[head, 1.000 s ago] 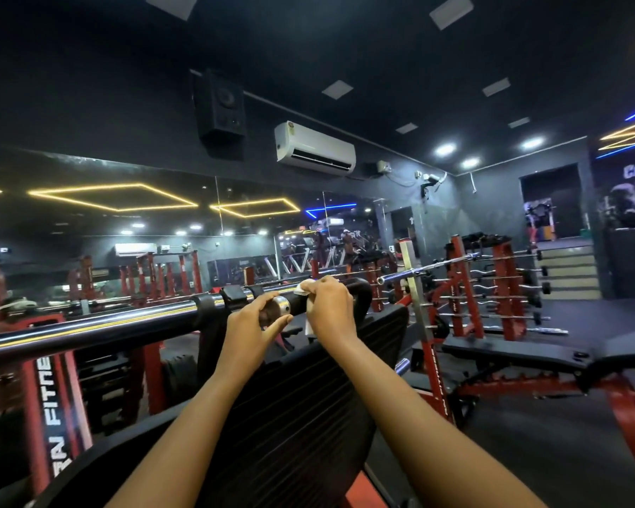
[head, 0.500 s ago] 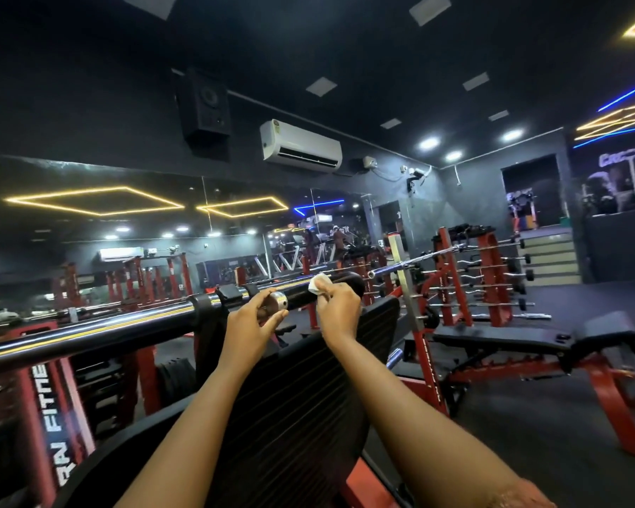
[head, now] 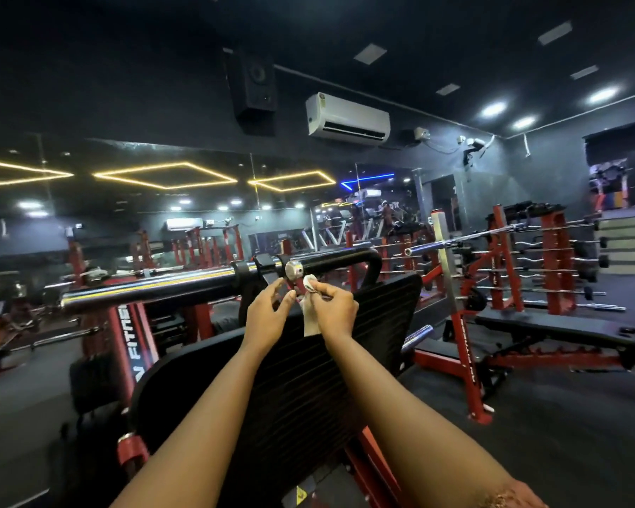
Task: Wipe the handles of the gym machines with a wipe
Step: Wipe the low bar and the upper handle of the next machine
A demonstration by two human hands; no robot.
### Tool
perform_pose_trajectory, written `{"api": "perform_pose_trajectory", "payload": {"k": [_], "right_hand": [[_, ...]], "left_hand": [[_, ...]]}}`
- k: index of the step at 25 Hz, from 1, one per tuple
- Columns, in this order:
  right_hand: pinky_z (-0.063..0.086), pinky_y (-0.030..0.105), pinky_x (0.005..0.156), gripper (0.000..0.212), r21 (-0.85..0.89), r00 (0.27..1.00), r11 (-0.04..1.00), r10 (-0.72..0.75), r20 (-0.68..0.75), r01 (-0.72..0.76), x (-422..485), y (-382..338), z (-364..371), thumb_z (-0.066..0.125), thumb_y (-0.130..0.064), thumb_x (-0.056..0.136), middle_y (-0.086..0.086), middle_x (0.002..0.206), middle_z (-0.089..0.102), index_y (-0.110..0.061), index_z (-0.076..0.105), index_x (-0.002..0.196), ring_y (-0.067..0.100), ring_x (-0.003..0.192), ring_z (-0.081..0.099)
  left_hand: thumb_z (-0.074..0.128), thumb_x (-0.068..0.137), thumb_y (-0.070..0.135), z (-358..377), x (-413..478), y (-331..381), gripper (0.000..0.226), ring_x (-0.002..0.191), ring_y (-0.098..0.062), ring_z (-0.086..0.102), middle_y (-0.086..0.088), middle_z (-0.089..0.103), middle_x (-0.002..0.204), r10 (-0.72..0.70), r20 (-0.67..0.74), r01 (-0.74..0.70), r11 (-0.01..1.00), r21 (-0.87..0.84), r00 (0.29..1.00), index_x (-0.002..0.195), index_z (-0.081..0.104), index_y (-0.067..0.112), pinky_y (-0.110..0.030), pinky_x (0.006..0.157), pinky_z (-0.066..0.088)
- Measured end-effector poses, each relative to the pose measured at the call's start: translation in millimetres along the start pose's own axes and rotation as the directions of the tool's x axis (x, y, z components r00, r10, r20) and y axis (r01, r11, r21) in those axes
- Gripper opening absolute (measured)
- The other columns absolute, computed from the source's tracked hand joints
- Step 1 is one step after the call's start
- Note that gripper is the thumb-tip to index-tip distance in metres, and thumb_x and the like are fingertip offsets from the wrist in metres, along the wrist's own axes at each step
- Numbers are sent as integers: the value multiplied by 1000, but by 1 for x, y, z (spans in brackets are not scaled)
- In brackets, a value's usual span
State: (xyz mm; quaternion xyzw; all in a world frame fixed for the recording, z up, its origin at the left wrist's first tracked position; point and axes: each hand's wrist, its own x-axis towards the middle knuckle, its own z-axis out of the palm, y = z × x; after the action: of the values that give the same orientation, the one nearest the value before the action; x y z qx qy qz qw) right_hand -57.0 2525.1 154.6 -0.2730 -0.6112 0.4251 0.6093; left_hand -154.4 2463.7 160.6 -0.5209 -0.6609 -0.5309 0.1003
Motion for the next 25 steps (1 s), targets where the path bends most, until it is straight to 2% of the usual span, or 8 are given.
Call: {"api": "perform_pose_trajectory", "payload": {"k": [3, 6, 9, 11, 15, 19, 23, 25], "right_hand": [[38, -4, 67, 22, -101, 994, 994, -42, 105, 52, -29, 3, -21, 61, -14, 86, 4, 99, 72, -14, 69, 106, 4, 85, 61], [43, 9, 75, 21, -205, 986, 978, -10, 166, 44, -67, 3, -48, 61, -22, 87, 5, 94, 73, -15, 71, 104, 5, 82, 62], [36, 4, 60, 20, -320, 982, 947, 46, 182, 15, -114, 10, -74, 64, -30, 85, 3, 94, 73, -17, 73, 99, 7, 83, 63], [36, 7, 56, 21, -395, 979, 918, 104, 173, -27, -150, 18, -90, 64, -34, 85, 5, 88, 74, -18, 74, 94, 7, 79, 64], [39, 20, 65, 24, -569, 979, 808, 204, 30, -151, -231, 30, -124, 64, -38, 83, 10, 86, 73, -19, 74, 93, 14, 82, 65], [47, 28, 75, 24, -667, 950, 684, 282, -132, -295, -322, 27, -176, 63, -33, 85, 14, 90, 73, -15, 74, 97, 21, 91, 66], [48, 30, 79, 21, -741, 886, 494, 331, -324, -455, -411, -4, -250, 58, -19, 86, 14, 95, 72, -16, 72, 102, 24, 94, 65], [47, 27, 73, 24, -740, 848, 418, 317, -425, -527, -451, -24, -293, 56, -14, 85, 11, 91, 73, -19, 72, 102, 20, 86, 66]], "left_hand": [[53, 93, 28, -2, -39, -2, 47, 125, -19, 48, -7, 50, 137, -25, 32, 22, 995, 100, 999, 136, 45, 11, -27, 99, 36], [54, 93, 26, -8, -88, -2, 45, 128, -19, 44, -8, 49, 137, -13, 111, -4, 989, 145, 994, 134, 45, 11, -24, 102, 32], [53, 93, 29, -12, -138, -15, 46, 129, -16, 42, -6, 47, 139, -3, 243, -43, 982, 186, 970, 135, 44, 13, -20, 102, 28], [53, 92, 32, -12, -172, -29, 48, 130, -15, 41, -4, 44, 140, -17, 339, -57, 977, 207, 941, 136, 43, 16, -24, 105, 30], [54, 92, 32, -9, -247, -52, 53, 131, -19, 40, -4, 40, 142, 38, 586, -178, 967, 183, 810, 139, 40, 14, -30, 109, 32], [57, 90, 28, 10, -325, -59, 52, 127, -24, 44, -12, 47, 137, 108, 724, -221, 973, 63, 682, 135, 44, 6, -32, 107, 33], [57, 91, 25, 36, -403, -9, 51, 126, -27, 45, -14, 47, 137, 245, 825, -258, 958, -125, 510, 137, 42, 7, -32, 108, 32], [56, 91, 24, 49, -439, 37, 52, 128, -28, 43, -15, 45, 138, 320, 842, -280, 936, -212, 433, 138, 40, 6, -34, 109, 31]]}}
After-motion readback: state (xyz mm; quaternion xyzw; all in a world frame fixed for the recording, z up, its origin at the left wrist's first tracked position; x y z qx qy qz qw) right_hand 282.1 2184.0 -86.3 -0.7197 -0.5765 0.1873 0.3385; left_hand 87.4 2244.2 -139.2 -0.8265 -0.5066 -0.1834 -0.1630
